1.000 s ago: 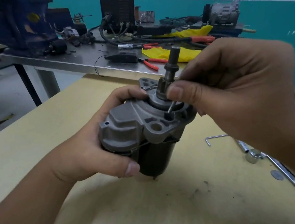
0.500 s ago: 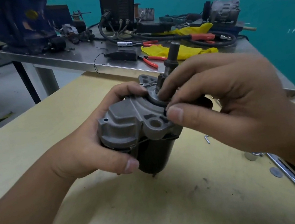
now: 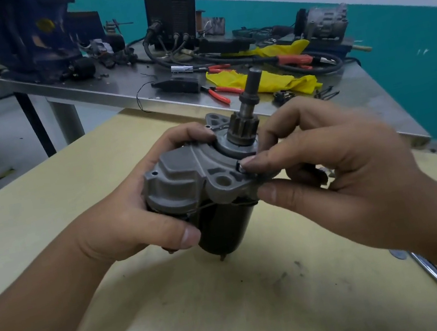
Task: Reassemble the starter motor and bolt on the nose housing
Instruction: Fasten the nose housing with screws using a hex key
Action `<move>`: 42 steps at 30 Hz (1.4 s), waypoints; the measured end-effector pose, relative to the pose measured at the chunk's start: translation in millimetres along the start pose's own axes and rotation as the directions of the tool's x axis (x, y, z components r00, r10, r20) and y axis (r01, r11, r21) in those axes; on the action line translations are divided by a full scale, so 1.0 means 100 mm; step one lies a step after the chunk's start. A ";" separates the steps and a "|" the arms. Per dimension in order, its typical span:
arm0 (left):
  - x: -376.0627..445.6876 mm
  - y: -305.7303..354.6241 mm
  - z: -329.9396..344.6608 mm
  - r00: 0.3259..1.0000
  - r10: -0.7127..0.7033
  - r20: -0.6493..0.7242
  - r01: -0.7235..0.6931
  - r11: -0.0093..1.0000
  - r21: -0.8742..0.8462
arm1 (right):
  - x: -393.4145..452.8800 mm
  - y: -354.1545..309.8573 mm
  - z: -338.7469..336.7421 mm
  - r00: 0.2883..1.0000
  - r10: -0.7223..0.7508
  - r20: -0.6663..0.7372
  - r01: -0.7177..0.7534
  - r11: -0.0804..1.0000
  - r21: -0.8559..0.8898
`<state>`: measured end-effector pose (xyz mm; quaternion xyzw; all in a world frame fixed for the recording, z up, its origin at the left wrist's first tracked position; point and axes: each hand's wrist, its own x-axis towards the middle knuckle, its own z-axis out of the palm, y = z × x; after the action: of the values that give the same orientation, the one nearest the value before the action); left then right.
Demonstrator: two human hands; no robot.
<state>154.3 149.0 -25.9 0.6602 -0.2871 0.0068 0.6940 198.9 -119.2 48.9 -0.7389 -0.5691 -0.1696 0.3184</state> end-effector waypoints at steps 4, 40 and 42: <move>0.06 0.04 0.08 0.999 0.003 0.049 0.002 0.994 -0.105 | -0.05 -0.03 0.05 0.997 0.057 -0.045 -0.055 0.997 0.045; 0.74 -0.40 0.60 0.969 0.210 -0.128 -0.216 0.976 -0.038 | -1.78 -0.08 -0.89 0.395 0.654 0.645 -0.598 0.716 -0.360; 0.73 -0.41 0.59 0.968 0.216 -0.128 -0.224 0.974 -0.045 | -1.84 -0.10 -0.85 0.419 0.655 0.629 -0.587 0.724 -0.363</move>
<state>208.7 62.7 -35.6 0.6019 -0.3156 0.1156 0.7244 144.3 -309.1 1.5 -0.9120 -0.3238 0.2403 0.0750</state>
